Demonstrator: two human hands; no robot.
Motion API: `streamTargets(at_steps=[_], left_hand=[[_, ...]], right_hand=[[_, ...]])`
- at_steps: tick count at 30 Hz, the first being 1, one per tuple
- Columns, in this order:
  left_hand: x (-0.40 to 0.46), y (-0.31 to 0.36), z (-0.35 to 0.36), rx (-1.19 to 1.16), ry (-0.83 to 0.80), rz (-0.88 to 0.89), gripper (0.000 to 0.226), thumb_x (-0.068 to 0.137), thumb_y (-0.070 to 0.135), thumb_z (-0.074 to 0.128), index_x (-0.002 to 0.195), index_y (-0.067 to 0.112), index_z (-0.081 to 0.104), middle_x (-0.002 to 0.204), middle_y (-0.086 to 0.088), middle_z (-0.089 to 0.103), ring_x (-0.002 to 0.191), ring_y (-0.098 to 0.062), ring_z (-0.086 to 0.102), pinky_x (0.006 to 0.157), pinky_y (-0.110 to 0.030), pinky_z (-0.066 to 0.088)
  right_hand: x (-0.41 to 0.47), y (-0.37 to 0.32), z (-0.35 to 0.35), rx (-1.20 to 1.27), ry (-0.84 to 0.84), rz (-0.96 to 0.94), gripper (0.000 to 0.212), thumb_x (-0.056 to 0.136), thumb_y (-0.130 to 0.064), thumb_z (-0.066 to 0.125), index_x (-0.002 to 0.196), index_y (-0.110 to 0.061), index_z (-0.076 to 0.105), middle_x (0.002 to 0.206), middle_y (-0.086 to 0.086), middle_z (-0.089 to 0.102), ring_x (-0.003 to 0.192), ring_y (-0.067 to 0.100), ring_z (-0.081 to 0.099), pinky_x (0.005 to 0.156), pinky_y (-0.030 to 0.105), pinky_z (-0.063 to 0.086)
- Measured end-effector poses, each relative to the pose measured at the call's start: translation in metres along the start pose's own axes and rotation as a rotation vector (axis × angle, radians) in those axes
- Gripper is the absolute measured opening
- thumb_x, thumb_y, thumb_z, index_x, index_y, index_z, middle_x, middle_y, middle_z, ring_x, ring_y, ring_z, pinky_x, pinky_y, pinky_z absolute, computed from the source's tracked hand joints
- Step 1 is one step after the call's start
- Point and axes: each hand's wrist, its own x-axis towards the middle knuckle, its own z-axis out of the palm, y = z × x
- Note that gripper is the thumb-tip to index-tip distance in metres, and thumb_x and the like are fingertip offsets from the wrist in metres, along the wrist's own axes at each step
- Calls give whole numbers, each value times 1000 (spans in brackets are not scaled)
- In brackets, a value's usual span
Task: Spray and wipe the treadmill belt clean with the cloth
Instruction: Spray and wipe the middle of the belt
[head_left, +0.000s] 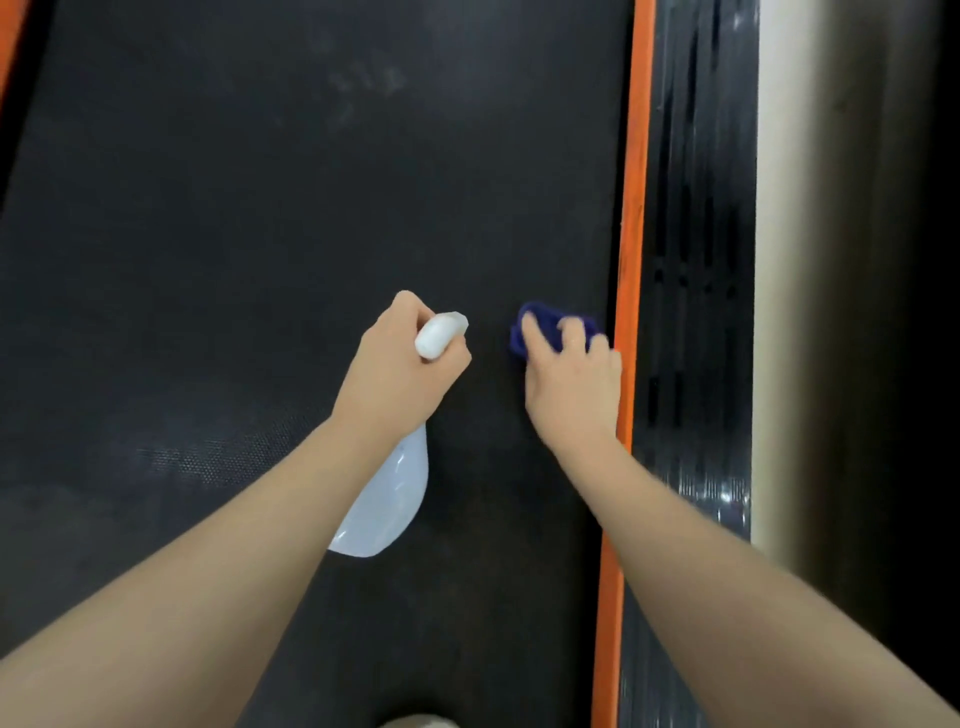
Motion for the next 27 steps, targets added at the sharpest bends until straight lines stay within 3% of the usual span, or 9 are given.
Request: streamTargets(at_steps=[3, 4, 7, 8, 11, 15, 18, 22, 27], left_hand=[[-3, -5, -4, -1, 5, -31, 19, 89, 23, 57, 95, 8, 46, 90, -3, 57, 77, -14, 50, 63, -26, 40], [-3, -7, -5, -10, 10, -34, 19, 89, 22, 56, 96, 7, 45, 90, -5, 57, 77, -15, 50, 62, -27, 40], [-12, -18, -12, -33, 26, -51, 20, 89, 22, 55, 95, 6, 45, 96, -11, 61, 76, -14, 49, 62, -26, 40], [-16, -21, -13, -27, 18, -58, 18, 89, 22, 55, 94, 8, 45, 94, -10, 60, 75, -13, 49, 61, -25, 40], [-30, -27, -14, -3, -2, -73, 18, 89, 22, 57, 91, 10, 44, 89, -4, 57, 74, -12, 49, 62, -25, 40], [-35, -28, -9, 26, -35, -55, 19, 90, 24, 59, 92, 10, 47, 93, -2, 59, 80, -15, 53, 70, -32, 46], [-30, -28, -4, 52, -48, -45, 19, 90, 26, 59, 91, 11, 46, 91, -3, 58, 78, -15, 51, 66, -29, 43], [-15, -20, -4, -4, 0, -44, 20, 90, 26, 57, 92, 8, 46, 89, -8, 59, 73, -13, 49, 60, -26, 40], [11, -7, -5, -36, 27, -30, 19, 91, 27, 55, 89, 12, 44, 77, 2, 50, 67, -10, 45, 54, -21, 38]], right_hand=[[-17, 26, 5, -153, 43, -343, 58, 69, -21, 72, 126, -24, 59, 105, 16, 61, 72, 32, 53, 65, 37, 38], [-3, 30, -1, -201, 46, -329, 59, 72, -21, 69, 129, -26, 55, 110, 16, 59, 77, 32, 53, 69, 38, 36], [22, 17, -5, -184, -60, 63, 60, 87, -14, 52, 143, -27, 33, 135, 16, 42, 101, 36, 46, 86, 42, 34], [16, 10, -6, -144, -61, 132, 60, 86, -12, 53, 142, -25, 36, 133, 17, 44, 100, 36, 47, 85, 42, 35], [-41, -1, -2, -107, 27, 47, 58, 68, -14, 72, 124, -18, 60, 104, 17, 60, 75, 34, 54, 67, 38, 41], [-90, -1, 5, -97, -17, -14, 61, 62, -15, 78, 121, -15, 63, 98, 16, 62, 69, 33, 52, 63, 38, 42], [-72, 5, 9, -163, 52, -88, 65, 58, -16, 80, 121, -17, 63, 101, 15, 63, 73, 32, 53, 65, 37, 43], [-6, 4, 6, -165, 64, 38, 60, 64, -17, 76, 122, -21, 62, 105, 15, 61, 79, 35, 55, 70, 37, 43], [60, 8, -2, -154, -53, 134, 53, 95, -19, 43, 145, -25, 28, 140, 16, 36, 109, 38, 40, 91, 43, 30]])
